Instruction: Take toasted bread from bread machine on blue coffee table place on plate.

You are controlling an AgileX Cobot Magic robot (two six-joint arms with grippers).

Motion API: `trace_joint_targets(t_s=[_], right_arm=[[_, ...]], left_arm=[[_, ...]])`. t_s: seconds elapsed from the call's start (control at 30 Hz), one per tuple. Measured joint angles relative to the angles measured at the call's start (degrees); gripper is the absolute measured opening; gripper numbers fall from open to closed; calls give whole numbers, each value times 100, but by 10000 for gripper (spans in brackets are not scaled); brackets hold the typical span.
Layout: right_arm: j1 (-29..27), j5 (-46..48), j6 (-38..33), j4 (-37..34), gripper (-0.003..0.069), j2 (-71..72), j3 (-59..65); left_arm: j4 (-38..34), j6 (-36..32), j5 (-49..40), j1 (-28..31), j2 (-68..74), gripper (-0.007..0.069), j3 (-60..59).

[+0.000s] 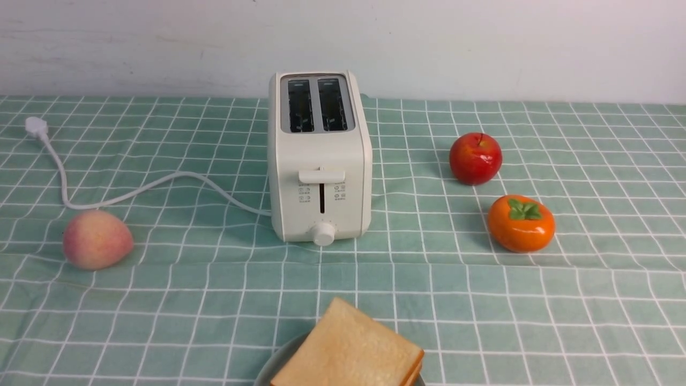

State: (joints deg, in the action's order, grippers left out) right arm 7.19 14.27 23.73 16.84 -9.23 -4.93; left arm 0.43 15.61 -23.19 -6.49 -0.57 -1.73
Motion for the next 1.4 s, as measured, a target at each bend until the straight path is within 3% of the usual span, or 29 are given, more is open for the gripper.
trace_joint_targets(t_s=[0.73, 1.03, 1.4], right_arm=[[0, 0, 0, 12, 101, 7, 0], [0, 172, 0, 12, 113, 969, 228], [0, 363, 0, 12, 128, 982, 563]], left_arm=[[0, 0, 0, 34, 0, 36, -5], [0, 0, 12, 34, -5, 36, -5], [0, 0, 11, 34, -5, 38, -5]])
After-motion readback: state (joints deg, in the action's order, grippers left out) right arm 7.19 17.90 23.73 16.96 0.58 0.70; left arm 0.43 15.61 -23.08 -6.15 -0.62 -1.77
